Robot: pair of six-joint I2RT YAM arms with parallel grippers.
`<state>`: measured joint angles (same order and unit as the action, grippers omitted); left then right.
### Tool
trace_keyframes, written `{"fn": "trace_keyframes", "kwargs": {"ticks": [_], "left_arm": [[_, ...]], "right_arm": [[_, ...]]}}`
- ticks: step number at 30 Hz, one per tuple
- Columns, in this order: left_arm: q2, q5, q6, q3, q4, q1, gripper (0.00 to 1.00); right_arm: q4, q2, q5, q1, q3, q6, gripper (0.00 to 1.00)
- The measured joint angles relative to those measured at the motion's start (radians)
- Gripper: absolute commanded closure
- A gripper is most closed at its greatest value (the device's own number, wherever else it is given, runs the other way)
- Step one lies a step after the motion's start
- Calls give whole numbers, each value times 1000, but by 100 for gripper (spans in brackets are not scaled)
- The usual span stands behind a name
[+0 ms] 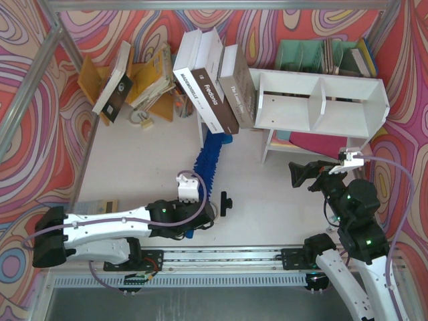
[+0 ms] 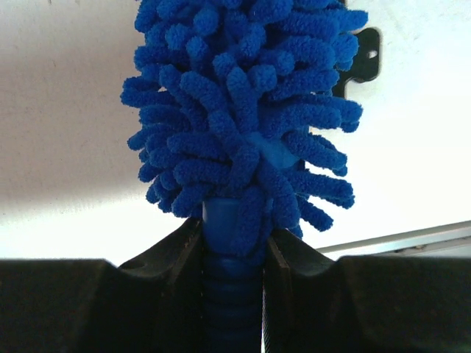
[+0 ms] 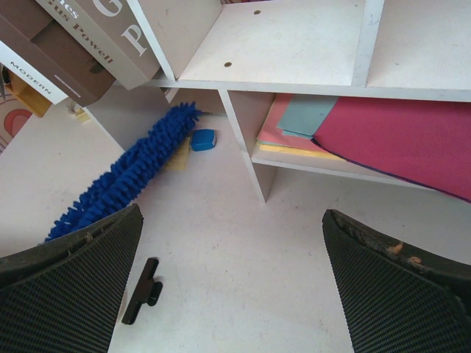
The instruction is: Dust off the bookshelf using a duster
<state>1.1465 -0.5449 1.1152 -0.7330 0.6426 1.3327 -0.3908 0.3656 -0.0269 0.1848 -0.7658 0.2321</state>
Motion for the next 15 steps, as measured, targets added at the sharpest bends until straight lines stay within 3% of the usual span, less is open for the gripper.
{"fn": "trace_keyframes", "kwargs": {"ticks": [9, 15], "left_arm": [[-114, -43, -80, -166, 71, -7, 100], [-140, -65, -109, -168, 59, -7, 100]], "right_arm": [[0, -1, 0, 0, 0, 0, 1], [0, -1, 0, 0, 0, 0, 1]]}}
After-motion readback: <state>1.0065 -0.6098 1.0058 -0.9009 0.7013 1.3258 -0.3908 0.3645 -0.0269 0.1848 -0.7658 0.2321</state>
